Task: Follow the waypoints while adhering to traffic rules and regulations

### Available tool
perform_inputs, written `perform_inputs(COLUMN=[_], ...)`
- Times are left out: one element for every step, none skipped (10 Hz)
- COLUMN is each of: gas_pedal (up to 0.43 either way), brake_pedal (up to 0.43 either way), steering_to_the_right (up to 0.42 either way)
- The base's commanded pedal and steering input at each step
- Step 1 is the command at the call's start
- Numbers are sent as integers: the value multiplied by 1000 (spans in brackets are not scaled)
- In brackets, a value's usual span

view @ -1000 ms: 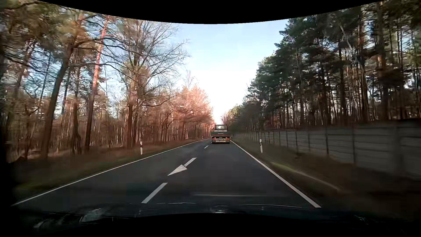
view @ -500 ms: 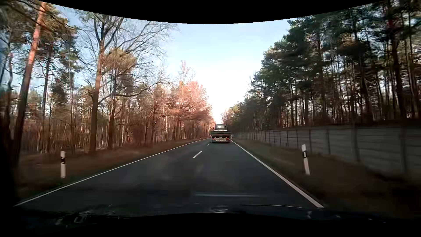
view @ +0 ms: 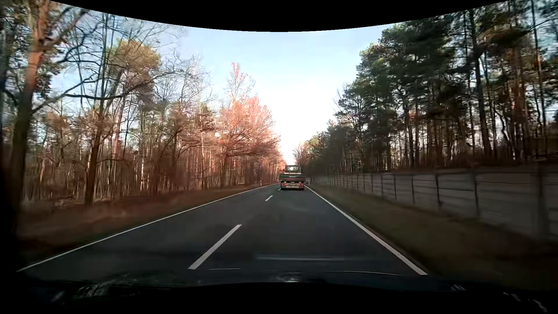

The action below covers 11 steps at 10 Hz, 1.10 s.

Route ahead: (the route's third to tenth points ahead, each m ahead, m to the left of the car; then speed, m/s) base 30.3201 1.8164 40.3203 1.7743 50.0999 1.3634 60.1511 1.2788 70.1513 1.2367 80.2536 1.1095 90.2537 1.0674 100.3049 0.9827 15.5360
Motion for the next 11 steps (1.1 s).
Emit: perform_inputs(gas_pedal=[118,118,118,118,118,118,118,118,118,118,118], brake_pedal=[0,0,0,0,0,0,0,0,0,0,0], steering_to_the_right=[-2,-3,-3,-2,-2,-2,-2,-2,-2,-2,-2])
